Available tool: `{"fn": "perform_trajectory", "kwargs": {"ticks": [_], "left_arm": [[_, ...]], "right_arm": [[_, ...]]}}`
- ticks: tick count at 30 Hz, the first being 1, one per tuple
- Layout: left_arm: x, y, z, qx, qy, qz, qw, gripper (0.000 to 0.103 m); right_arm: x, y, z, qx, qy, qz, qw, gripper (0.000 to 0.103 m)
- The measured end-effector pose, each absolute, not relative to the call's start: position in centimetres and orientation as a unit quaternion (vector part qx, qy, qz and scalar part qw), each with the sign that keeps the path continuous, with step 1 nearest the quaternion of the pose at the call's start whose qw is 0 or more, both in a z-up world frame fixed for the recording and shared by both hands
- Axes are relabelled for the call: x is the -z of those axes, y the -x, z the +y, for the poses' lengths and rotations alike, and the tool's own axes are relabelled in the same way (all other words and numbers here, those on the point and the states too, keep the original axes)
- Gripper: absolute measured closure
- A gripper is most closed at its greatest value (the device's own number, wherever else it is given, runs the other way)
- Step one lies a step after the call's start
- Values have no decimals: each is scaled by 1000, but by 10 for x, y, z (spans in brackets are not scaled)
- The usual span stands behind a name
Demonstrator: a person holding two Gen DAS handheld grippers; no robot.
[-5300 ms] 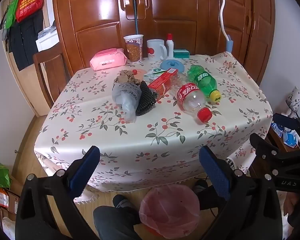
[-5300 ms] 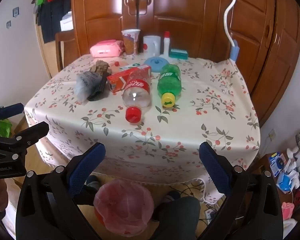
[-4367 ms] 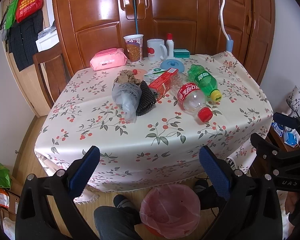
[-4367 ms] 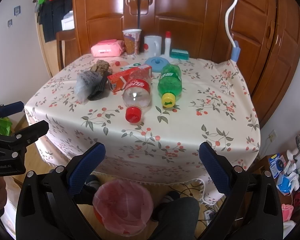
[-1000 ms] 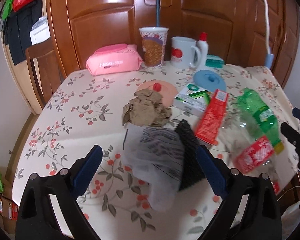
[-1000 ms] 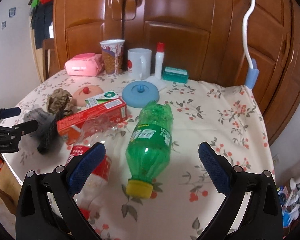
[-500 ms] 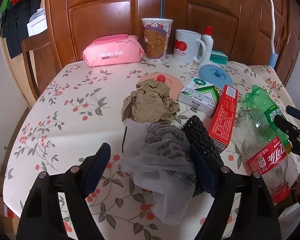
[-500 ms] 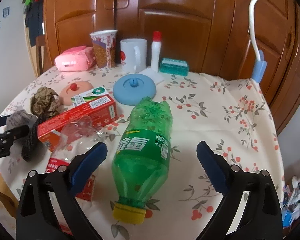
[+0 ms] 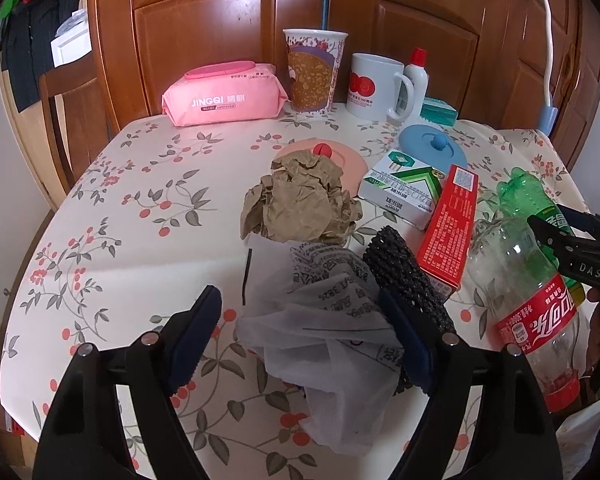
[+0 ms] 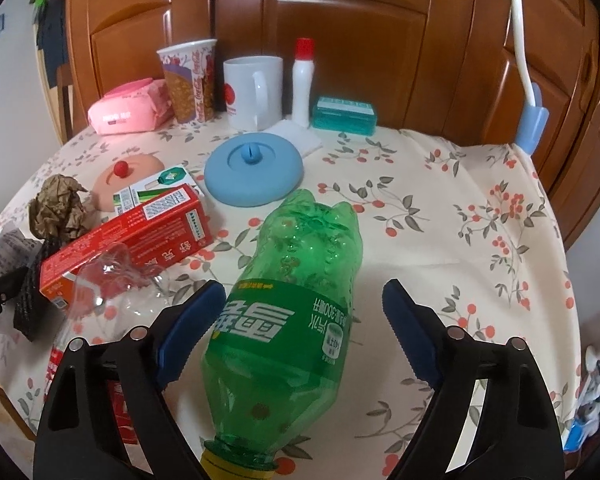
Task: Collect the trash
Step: 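Close left tool on the white plastic bag while right tool grips the green Sprite bottle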
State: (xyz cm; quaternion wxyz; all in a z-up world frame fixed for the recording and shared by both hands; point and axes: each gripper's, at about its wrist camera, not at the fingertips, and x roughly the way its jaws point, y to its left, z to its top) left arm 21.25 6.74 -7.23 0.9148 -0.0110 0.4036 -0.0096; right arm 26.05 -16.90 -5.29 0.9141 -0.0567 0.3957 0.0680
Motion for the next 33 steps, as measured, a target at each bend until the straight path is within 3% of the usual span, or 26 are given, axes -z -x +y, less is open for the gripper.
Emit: {"fn": "perform_trajectory", "kwargs": {"ticks": [3,4,6,9,13,33], "left_arm": [[74,-213,66,14,11,404,915,25],[74,-211,67,17,13,400,916,33],[73,-211,66,20,18,399,916,38],[74,-209,66,24,23,396,918,46],[73,-206,68,29,34,391,920,53],[59,-180,82,24,50,367,929,54]], "right_arm": [[57,-264,-168,-64,67,402,911,19],[58,-264,-169,-64,63,400,912,19],[60,-265,-167,-66,66,401,911,20],[63,-265,-166,-73,70,401,911,31],[64,-265,-163,-79,87,395,911,35],[50,-249,-172,-121,71,383,913,37]]}}
